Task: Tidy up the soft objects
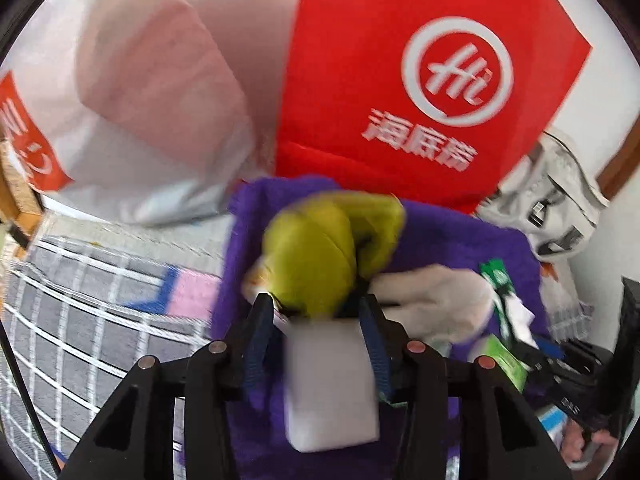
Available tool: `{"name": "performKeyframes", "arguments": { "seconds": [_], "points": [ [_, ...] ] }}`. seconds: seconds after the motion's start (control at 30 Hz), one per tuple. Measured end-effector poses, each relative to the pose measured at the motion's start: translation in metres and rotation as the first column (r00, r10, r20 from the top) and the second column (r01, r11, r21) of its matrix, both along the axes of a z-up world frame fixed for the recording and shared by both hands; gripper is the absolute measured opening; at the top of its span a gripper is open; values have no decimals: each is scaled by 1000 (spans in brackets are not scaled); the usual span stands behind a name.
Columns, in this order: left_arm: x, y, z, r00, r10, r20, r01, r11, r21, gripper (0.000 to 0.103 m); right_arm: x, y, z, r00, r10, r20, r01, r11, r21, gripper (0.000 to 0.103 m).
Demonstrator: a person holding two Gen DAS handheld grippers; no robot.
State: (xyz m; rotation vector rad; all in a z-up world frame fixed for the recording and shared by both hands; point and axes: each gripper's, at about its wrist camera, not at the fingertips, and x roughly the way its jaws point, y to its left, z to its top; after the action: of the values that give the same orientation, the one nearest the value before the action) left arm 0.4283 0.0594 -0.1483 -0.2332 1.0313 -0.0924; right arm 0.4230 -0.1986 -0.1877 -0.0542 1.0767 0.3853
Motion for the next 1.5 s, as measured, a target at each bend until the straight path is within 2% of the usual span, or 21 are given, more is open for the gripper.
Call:
{"name": "performKeyframes", "arguments": {
  "seconds": [0.07, 0.2, 0.27, 0.37, 0.67, 1.0, 1.23, 1.5],
  "points": [
    [-3, -4, -1, 1000, -18, -3, 18, 1000, -2, 43, -2, 0, 4, 1000, 4, 7, -4, 1000, 0, 25],
    [-6, -7, -1, 999, -30, -18, 30, 1000, -1, 44, -7, 1, 14, 999, 9, 40, -9, 1000, 9, 41],
    [-10, -6, 2, 999, -35, -22, 34, 999, -9, 45, -9, 2, 18, 999, 11, 51, -12, 1000, 12, 44],
    [-18, -3, 11, 999, -33, -16, 33, 999, 1, 57, -14, 0, 23, 999, 5, 53, -6, 1000, 19, 52],
    [-56, 4, 42, 999, -34, 28, 34, 999, 11, 58, -60, -4, 54, 996, -19, 92, 13, 997, 72, 53],
    [-135, 13, 64, 997, -47, 60, 48, 999, -15, 58, -143, 14, 76, 993, 9, 115, -23, 992, 126, 53],
    [-184, 17, 57, 997, -67, 46, 70, 996, -59, 58, -188, 25, 85, 993, 14, 116, -33, 986, 162, 53],
    [-225, 16, 28, 997, -75, 2, 75, 989, -126, 58, -220, 22, 80, 995, -4, 97, -11, 987, 160, 53]
  ]
}}
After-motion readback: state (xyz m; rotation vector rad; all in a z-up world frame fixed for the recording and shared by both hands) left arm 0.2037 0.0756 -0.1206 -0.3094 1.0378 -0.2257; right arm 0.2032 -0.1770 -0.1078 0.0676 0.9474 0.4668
